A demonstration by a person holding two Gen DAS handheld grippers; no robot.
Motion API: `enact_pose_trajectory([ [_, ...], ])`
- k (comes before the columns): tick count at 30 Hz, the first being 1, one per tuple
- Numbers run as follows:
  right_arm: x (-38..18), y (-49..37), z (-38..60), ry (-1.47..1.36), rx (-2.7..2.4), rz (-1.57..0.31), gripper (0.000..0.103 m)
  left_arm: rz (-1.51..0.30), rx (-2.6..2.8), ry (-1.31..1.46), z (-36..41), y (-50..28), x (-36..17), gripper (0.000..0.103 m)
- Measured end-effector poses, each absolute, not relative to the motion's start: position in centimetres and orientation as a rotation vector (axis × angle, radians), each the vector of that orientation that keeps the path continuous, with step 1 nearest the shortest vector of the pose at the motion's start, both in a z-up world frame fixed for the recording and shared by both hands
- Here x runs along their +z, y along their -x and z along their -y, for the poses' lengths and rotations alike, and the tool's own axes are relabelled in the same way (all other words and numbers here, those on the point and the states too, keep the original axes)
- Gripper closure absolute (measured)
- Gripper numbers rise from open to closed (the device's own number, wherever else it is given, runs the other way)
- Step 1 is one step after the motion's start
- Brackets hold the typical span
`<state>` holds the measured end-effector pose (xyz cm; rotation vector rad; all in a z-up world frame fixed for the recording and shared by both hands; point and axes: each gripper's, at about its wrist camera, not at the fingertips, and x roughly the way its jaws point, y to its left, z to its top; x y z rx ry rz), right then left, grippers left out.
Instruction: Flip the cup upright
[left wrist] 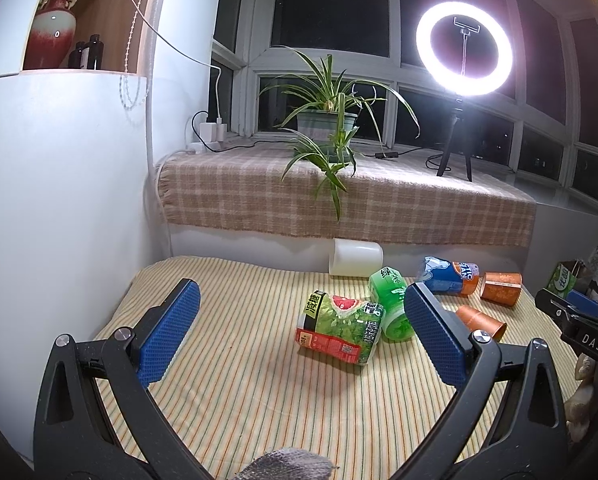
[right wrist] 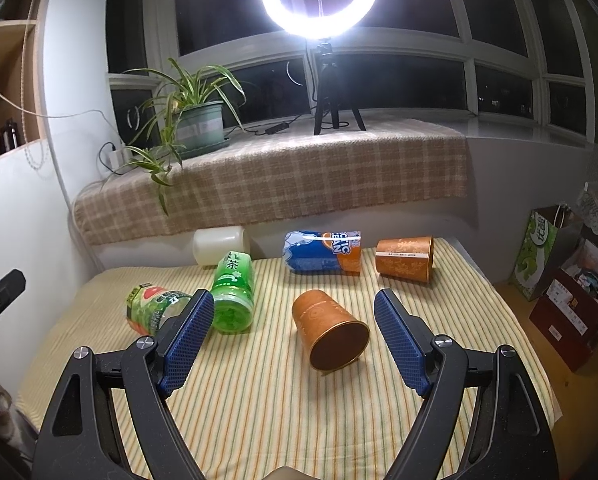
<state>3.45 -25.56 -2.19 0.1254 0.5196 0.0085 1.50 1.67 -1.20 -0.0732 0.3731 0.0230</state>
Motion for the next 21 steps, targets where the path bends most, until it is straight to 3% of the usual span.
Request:
enact_pose_trajectory([
  [21,-3.9,-11.6,23.0,-0.117,0.18,-0.674,0.021,-0.426,0.062,0.106,-4.1,-2.4,-2.5,0.0],
])
